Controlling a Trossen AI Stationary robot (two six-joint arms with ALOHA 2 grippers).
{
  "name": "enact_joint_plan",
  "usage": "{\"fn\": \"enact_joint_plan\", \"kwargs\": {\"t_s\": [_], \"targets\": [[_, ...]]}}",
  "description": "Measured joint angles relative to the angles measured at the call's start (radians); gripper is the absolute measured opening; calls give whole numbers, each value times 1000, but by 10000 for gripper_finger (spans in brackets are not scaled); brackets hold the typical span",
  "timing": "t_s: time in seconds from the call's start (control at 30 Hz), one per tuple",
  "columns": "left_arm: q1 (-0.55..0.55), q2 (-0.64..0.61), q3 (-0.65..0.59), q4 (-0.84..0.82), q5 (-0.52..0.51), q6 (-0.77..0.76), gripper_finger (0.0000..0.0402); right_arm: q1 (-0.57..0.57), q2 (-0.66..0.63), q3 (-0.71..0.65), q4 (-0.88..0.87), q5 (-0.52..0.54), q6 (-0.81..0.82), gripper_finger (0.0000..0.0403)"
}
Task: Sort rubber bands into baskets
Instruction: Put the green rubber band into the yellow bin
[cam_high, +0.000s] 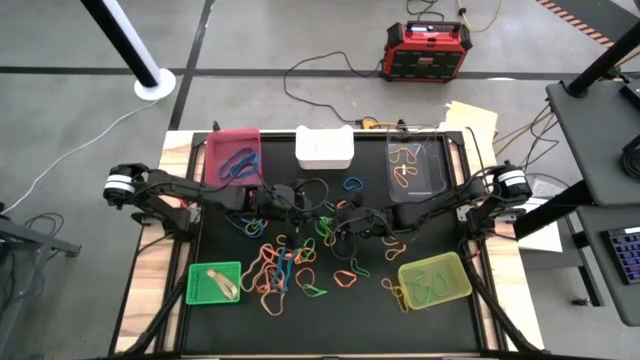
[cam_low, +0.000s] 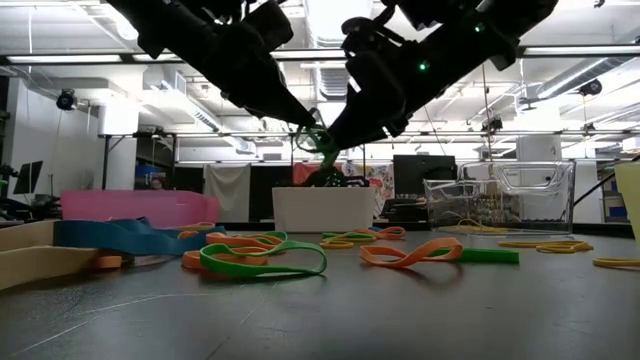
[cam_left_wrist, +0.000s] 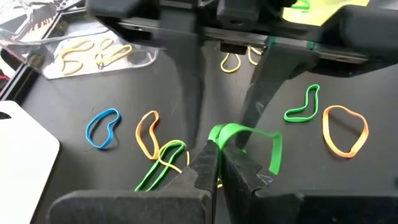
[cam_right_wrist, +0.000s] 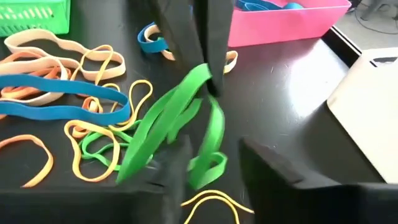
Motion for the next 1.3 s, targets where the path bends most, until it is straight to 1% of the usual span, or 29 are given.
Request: {"fn": "enact_joint_plan", "kwargs": {"t_s": [0.07,0.1,0.17,0.23,0.4,0.57,0.63,0.7,0.77,0.87,0.93,1.0,1.1,1.3], "targets": [[0,0,0,-4,-1,-9,0,0,0,0,-1,0,-11,49],[0,0,0,-10,-1,-9,1,0,0,0,-2,0,-21,29],[0,0,0,-37,-1,-10,11,0,-2,0,-12,0,-22,17],[0,-1,0,-81,-11,-16,25,0,-16,0,-45,0,-19,11],[0,-7,0,-217,-110,-33,66,1,-71,0,-136,28,1,9],[0,-15,-1,-251,-182,-47,98,3,-116,0,-165,25,2,9],[0,-17,0,-250,-188,-48,108,9,-142,0,-226,24,21,9],[0,-20,0,-255,-189,-48,114,20,-174,0,-308,-3,64,9],[0,-24,0,-254,-190,-48,119,35,-214,0,-423,-89,127,9],[0,-33,0,-250,-191,-47,122,76,-285,0,-567,-263,244,9],[0,-37,0,-248,-191,-46,123,118,-341,0,-646,-343,334,9],[0,-37,-1,-231,-191,-44,123,168,-397,0,-724,-403,438,9],[0,-37,-1,-210,-191,-44,123,245,-459,0,-845,-477,637,9],[0,-36,-1,-169,-191,-26,123,404,-523,0,-1119,-551,1086,9]]}}
